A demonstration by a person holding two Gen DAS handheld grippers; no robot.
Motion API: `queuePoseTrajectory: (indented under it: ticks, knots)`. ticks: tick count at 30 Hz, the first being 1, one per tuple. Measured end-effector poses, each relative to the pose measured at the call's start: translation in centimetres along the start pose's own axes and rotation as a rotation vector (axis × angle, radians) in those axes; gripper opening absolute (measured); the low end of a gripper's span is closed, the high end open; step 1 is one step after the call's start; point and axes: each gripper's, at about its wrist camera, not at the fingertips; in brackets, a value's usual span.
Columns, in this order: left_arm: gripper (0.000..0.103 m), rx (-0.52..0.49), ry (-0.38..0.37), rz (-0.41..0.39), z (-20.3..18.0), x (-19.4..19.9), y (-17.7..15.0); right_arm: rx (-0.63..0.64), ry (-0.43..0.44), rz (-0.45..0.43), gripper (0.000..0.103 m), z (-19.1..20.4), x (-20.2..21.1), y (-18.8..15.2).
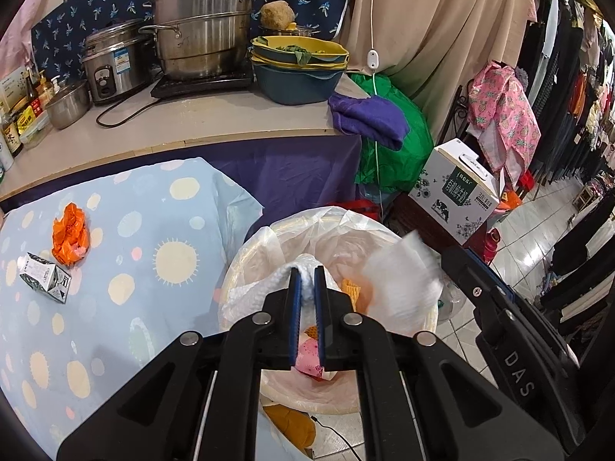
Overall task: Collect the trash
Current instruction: 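Open both tools to drop the paper towels into the bin, then move both tools toward the milk carton and orange wrapper on the table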
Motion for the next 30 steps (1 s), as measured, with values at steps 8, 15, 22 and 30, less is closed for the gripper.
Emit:
queuePoseTrajectory:
  ticks: [8,15,22,30]
  knots:
    - [0.066,0.041,0.049,-0.037,1.0,0.4,0.3,-0.015,0.004,-0.037,0.037,0.1,0.7,0.5]
    - [0.068,0.054,0.049,-0.051,1.7,1.0,0.5,-0.007,0.014,-0.046,0.039,0.8,1.3,0.6]
    - [0.069,0.07,0.052,-0.061,2.4,1.7,0.4,0.006,0.024,-0.06,0.041,2.0,2.1,0.7]
    - [0.073,0.111,0.074,-0.074,4.7,3.0,-0.1,0.031,0.045,-0.068,0.046,4.1,2.6,0.4]
Point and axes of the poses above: each gripper's, at about its wrist camera, not at the fingertips, and x roughly against the way its jaws point, z to its left, y to its top, and after that the axes turned 8 degrees about -x, right-handed
